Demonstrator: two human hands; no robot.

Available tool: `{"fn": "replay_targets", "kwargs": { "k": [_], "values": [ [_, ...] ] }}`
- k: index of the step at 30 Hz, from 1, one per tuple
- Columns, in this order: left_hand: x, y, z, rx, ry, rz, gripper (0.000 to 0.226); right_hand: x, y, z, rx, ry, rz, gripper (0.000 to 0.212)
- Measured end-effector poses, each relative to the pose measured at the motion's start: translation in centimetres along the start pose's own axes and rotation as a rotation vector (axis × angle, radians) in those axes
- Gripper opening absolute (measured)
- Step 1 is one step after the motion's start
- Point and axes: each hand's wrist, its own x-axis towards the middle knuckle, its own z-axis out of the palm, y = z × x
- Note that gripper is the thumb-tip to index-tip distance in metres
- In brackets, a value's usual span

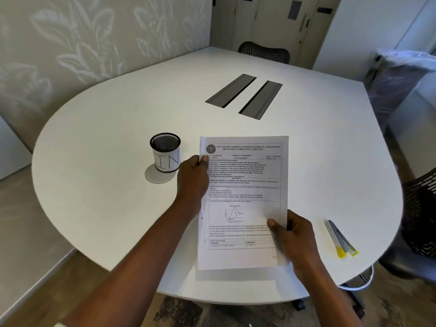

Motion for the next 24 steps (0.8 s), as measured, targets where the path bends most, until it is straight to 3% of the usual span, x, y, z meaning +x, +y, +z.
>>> {"fn": "replay_targets", "kwargs": {
  "k": [10, 18, 24],
  "values": [
    [-0.3, -0.2, 0.9, -0.018, 0.109, 0.063, 0.042, 0.0, -0.3, 0.2, -0.041, -0.001, -0.062, 0.022],
    [0.1, -3.0, 1.0, 0.132, 0.163, 0.124, 0.053, 0.1, -0.3, -1.4, -0.111, 0.014, -0.020, 0.003],
    [0.7, -6.3, 1.2, 0.205, 0.127, 0.117, 0.051, 0.3, -0.2, -5.3, -0.326, 0.222, -0.069, 0.007]
  ]
}}
